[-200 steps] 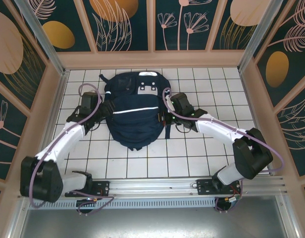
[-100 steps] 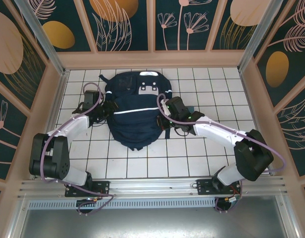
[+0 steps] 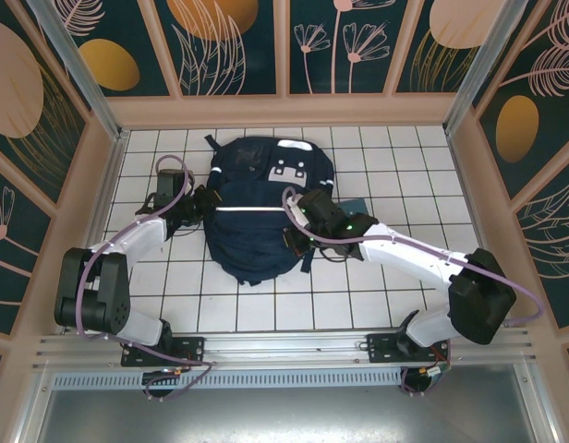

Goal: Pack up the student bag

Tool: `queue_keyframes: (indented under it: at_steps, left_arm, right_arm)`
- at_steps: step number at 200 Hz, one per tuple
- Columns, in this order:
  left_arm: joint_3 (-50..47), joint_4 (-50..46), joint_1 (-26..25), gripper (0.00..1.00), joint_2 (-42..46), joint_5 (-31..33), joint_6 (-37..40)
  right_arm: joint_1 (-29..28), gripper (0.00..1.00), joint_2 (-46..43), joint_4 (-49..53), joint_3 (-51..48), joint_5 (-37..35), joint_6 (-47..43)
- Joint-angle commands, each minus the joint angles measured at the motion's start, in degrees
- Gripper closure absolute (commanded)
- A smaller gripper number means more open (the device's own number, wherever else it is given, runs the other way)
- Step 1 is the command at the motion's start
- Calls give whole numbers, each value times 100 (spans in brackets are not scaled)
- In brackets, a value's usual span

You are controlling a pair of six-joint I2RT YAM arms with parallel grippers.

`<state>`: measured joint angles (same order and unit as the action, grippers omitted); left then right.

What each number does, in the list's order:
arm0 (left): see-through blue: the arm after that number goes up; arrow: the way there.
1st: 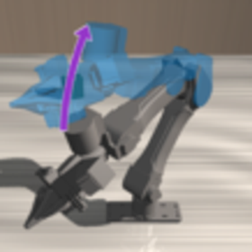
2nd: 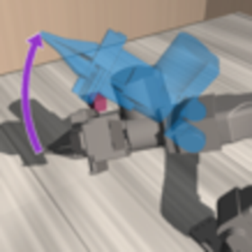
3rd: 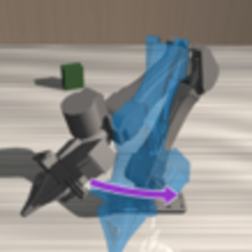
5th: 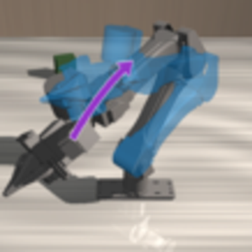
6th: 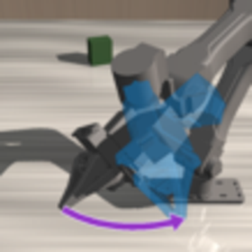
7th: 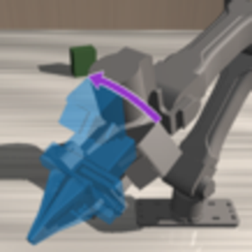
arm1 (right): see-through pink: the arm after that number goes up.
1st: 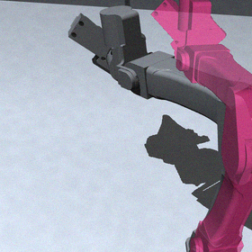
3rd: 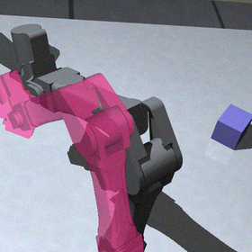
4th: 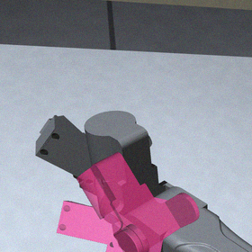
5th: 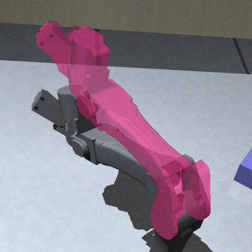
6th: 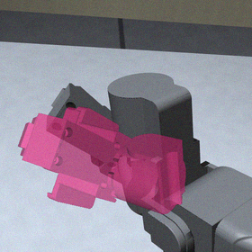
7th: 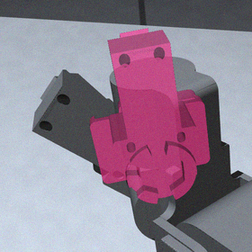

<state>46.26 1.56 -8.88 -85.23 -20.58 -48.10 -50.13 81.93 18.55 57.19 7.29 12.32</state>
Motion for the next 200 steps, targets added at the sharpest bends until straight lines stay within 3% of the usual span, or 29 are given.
queue_keyframes:
  at_steps: [1, 28, 87, 132, 174, 200]
  left_arm:
    - [-94, 400, -27, 91, 166, -324, -207]
    - [-198, 461, -34, 96, 285, -360, -257]
    - [-431, 747, -34, 100, 404, -495, -434]
    - [-555, 879, -34, 100, 472, -613, -518]
    - [-566, 849, -33, 100, 599, -652, -550]
    - [-514, 612, -32, 94, 667, -516, -416]
  right_arm:
    - [-422, 100, 328, -13, 514, 221, 116]
    - [-659, 100, 740, -37, 909, -17, 295]
    - [-1097, 100, 2169, -547, 2376, 311, 951]
    - [-1325, 100, 3485, -640, 3969, -326, 1602]
    - [-1302, 100, 3661, -788, 4408, -36, 1772]
    - [-1182, 67, 2733, -852, 3352, 78, 1978]
